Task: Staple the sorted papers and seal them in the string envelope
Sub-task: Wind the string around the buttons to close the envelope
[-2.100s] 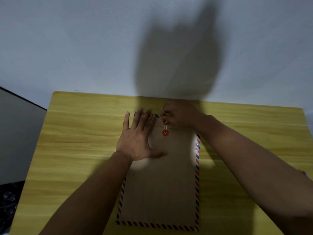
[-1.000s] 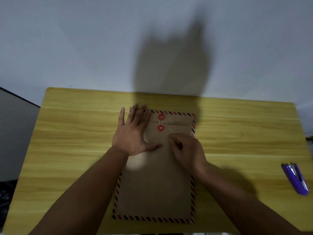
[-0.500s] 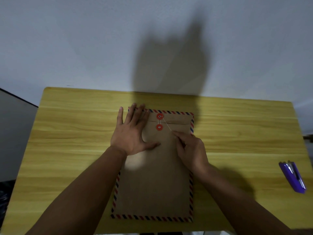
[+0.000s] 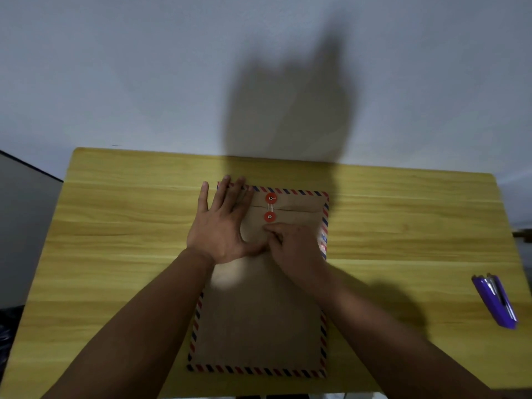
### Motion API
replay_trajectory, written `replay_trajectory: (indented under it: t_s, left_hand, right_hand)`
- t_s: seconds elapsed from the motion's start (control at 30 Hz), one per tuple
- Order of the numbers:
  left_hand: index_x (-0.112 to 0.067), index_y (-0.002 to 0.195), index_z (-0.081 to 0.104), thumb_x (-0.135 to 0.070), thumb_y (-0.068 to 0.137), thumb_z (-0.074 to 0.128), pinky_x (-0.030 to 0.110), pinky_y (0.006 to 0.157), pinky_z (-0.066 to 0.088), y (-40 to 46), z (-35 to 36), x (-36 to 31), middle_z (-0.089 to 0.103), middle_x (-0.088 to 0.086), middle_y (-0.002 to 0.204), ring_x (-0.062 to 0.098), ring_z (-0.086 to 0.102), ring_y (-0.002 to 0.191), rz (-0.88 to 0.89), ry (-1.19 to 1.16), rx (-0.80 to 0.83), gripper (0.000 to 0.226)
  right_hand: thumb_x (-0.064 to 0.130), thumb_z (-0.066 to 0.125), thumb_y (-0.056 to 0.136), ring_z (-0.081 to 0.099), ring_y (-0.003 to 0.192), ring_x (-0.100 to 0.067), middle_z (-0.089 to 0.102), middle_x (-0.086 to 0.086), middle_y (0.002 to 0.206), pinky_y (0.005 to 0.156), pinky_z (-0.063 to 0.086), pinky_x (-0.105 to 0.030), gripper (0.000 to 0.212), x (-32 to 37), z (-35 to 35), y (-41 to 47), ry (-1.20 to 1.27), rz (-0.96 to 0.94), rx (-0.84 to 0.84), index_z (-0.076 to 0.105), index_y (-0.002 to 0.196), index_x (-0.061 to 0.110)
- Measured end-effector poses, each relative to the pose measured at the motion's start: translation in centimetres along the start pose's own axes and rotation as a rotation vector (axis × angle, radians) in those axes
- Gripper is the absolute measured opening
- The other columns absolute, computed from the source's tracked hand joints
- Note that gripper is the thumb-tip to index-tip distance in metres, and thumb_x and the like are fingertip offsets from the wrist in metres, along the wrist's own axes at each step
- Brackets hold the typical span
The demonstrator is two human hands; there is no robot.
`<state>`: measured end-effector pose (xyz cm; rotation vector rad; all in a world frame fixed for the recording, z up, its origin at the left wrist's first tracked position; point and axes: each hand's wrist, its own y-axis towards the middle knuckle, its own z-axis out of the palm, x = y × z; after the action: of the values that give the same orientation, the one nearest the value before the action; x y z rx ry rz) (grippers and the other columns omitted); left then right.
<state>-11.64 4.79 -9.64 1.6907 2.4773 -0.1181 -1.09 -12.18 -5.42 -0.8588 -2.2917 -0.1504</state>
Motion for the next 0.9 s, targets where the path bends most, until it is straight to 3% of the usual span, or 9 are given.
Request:
replay_trajectory:
  t_s: [0.17,0.23,0.33,0.43,0.53,0.63,0.73,0.9]
  left_hand:
    - [-0.020,0.165,0.030,-0.102,0.075,0.032,0.069,0.127,0.005,0.0,0.2,0.2,0.018,0.004,0.176,0.029,0.003,0.165,0.007,0.001,-0.007,0.122]
    - [-0.019,0.165,0.032,-0.101,0.075,0.034,0.069,0.127,0.005,-0.1,0.3,0.1,0.018,0.005,0.176,0.030,0.004,0.165,0.011,0.003,-0.010,0.122]
    - [-0.019,0.165,0.031,-0.100,0.073,0.039,0.070,0.127,0.005,0.0,0.2,0.2,0.019,0.005,0.176,0.030,0.004,0.165,0.012,0.000,-0.004,0.123]
    - [-0.021,0.166,0.029,-0.103,0.073,0.034,0.070,0.127,0.004,-0.1,0.1,0.1,0.019,0.005,0.176,0.030,0.005,0.165,0.011,-0.009,0.002,0.124]
    - [-0.023,0.167,0.026,-0.106,0.072,0.030,0.069,0.128,0.004,0.0,-0.1,-0.1,0.017,0.003,0.177,0.030,0.003,0.165,0.005,0.001,0.030,0.126]
    - [-0.019,0.167,0.024,-0.108,0.069,0.026,0.067,0.129,0.003,0.2,-0.3,-0.3,0.019,0.004,0.176,0.029,-0.001,0.165,-0.012,0.012,0.063,0.132]
    - [-0.018,0.168,0.021,-0.110,0.067,0.024,0.066,0.129,0.000,0.2,-0.4,-0.4,0.024,0.007,0.174,0.028,-0.002,0.165,-0.029,0.005,0.086,0.136]
    - [-0.017,0.168,0.019,-0.109,0.067,0.027,0.067,0.128,0.005,0.1,-0.6,-0.3,0.009,0.005,0.178,0.030,0.007,0.165,-0.019,-0.015,0.047,0.137]
  right_hand:
    - [0.020,0.063,0.095,0.072,0.103,-0.019,0.078,-0.005,0.114,0.099,0.054,-0.036,0.029,0.4,-0.2,0.6,-0.016,-0.004,0.023,0.076,0.121,0.015]
    - [0.024,0.062,0.096,0.069,0.108,-0.020,0.076,-0.004,0.119,0.101,0.051,-0.032,0.030,0.8,-0.6,1.3,-0.046,0.004,0.098,0.075,0.122,0.018]
    - [0.027,0.058,0.095,0.067,0.098,-0.019,0.074,-0.003,0.113,0.084,0.050,-0.031,0.029,1.8,-1.3,3.4,-0.269,-0.060,0.282,0.073,0.119,0.022]
    - [0.025,0.055,0.097,0.067,0.092,-0.022,0.071,-0.005,0.107,0.070,0.041,-0.029,0.026,3.5,-2.6,5.7,-0.430,-0.177,0.395,0.071,0.116,0.021]
    - [0.020,0.050,0.098,0.065,0.101,-0.028,0.071,-0.006,0.115,0.073,0.038,-0.030,0.024,4.7,-3.8,8.0,-0.356,-0.243,0.475,0.071,0.110,0.019]
    - [0.011,0.050,0.098,0.063,0.096,-0.024,0.071,-0.006,0.115,0.081,0.047,-0.033,0.024,5.4,-4.2,10.1,-0.199,-0.252,0.590,0.071,0.105,0.018]
    - [0.004,0.049,0.094,0.063,0.089,-0.016,0.071,0.000,0.101,0.078,0.049,-0.029,0.027,5.8,-4.1,12.1,-0.093,-0.223,0.598,0.073,0.098,0.017]
    - [0.004,0.051,0.091,0.056,0.065,-0.005,0.061,0.011,0.073,0.064,0.041,-0.025,0.025,5.2,-4.2,14.1,-0.084,-0.175,0.491,0.074,0.097,0.014]
